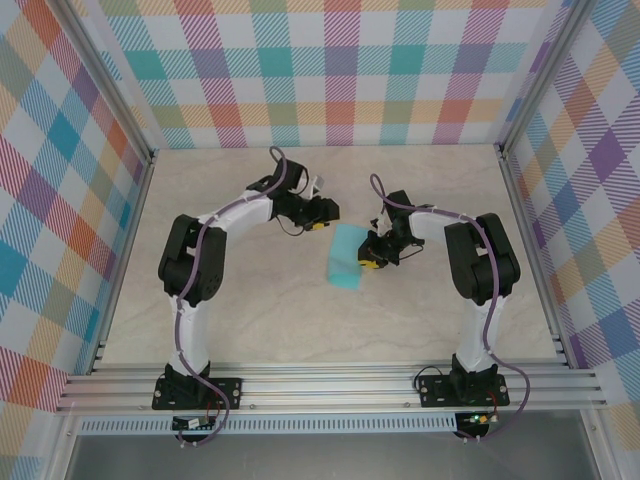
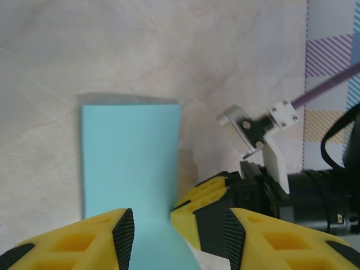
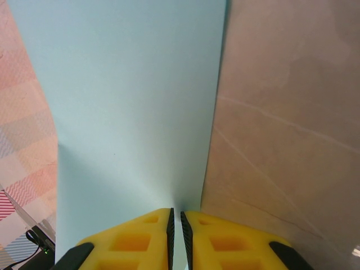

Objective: Fold a paper plane with a square sheet of paper (fold left side to right side)
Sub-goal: Hold the square sheet of paper at the center of the table.

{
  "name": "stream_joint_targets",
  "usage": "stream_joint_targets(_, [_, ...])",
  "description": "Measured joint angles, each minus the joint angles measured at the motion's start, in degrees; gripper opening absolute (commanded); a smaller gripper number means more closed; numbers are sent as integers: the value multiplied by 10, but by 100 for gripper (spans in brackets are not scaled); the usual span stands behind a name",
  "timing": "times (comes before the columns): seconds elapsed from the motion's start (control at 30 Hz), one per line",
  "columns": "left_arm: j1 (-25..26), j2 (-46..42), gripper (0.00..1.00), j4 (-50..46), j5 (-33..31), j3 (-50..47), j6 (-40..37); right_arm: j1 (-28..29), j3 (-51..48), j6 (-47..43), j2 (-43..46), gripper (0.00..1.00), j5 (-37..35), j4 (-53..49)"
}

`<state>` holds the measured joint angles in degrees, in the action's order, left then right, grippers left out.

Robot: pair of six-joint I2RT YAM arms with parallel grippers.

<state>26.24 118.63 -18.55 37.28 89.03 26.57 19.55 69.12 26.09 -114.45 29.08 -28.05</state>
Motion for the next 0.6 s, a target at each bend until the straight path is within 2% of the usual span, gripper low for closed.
stream_joint_targets(0.23, [40, 23, 45, 26, 4, -18, 15, 0, 0, 0, 0, 15, 0, 0])
stream_joint_targets(0.6, [44, 74, 44, 20, -10, -18, 15, 0, -1, 0, 1, 15, 1, 2])
